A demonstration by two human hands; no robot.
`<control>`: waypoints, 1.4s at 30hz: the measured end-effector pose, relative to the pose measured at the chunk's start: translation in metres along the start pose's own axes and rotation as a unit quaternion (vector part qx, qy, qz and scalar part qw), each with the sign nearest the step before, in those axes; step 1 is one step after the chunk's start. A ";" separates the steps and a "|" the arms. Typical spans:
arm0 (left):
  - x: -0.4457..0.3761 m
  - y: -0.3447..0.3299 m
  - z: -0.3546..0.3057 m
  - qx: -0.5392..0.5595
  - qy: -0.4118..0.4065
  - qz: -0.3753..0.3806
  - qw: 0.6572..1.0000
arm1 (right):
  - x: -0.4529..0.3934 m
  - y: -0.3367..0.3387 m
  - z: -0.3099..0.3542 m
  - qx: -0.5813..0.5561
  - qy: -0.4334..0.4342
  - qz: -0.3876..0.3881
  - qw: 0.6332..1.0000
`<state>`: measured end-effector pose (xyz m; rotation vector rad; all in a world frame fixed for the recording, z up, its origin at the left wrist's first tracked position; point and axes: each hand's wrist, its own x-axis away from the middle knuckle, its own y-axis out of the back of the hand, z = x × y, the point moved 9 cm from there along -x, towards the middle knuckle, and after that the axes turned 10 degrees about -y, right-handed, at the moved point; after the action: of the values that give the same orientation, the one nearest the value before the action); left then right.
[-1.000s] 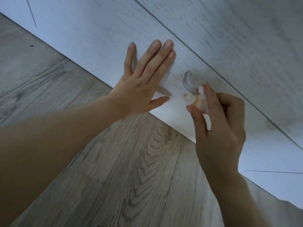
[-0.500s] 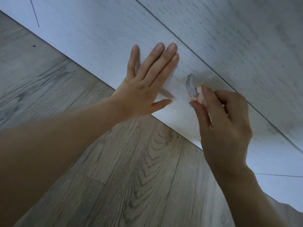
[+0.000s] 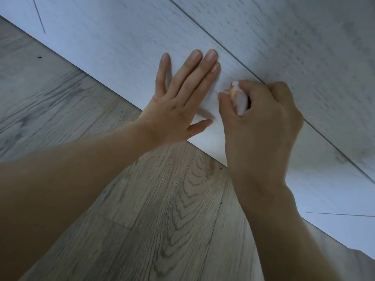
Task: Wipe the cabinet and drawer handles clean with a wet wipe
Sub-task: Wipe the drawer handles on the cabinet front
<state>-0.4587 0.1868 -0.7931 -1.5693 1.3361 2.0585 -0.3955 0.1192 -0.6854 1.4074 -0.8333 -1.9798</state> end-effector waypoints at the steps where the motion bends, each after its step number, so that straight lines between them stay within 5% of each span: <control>1: 0.000 0.000 0.000 -0.001 -0.004 0.004 1.000 | -0.001 -0.001 -0.001 0.017 0.005 0.004 1.000; 21: -0.003 0.016 -0.003 -0.032 -0.001 0.065 0.997 | 0.024 0.033 -0.069 0.044 0.100 0.008 0.994; 24: -0.002 0.021 -0.002 -0.042 -0.023 0.084 0.995 | 0.028 0.040 -0.087 0.010 0.026 0.004 1.000; 26: -0.002 0.024 -0.002 -0.049 -0.042 0.095 0.993 | 0.030 0.044 -0.109 -0.042 -0.108 -0.015 0.993; 31: -0.007 0.030 -0.001 -0.060 -0.067 0.115 0.989 | 0.047 0.017 -0.140 -0.199 -0.351 0.044 0.914; 38: -0.016 0.036 0.004 -0.062 -0.073 0.145 0.985 | 0.064 0.009 -0.123 -0.264 -0.417 0.023 0.869; 42: -0.015 0.037 0.004 -0.067 -0.081 0.174 0.979 | 0.070 0.010 -0.103 -0.259 -0.402 0.050 0.877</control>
<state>-0.4790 0.1738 -0.7606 -1.2497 1.5276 2.4685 -0.3163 0.0441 -0.7462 0.1997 -0.5893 -2.4627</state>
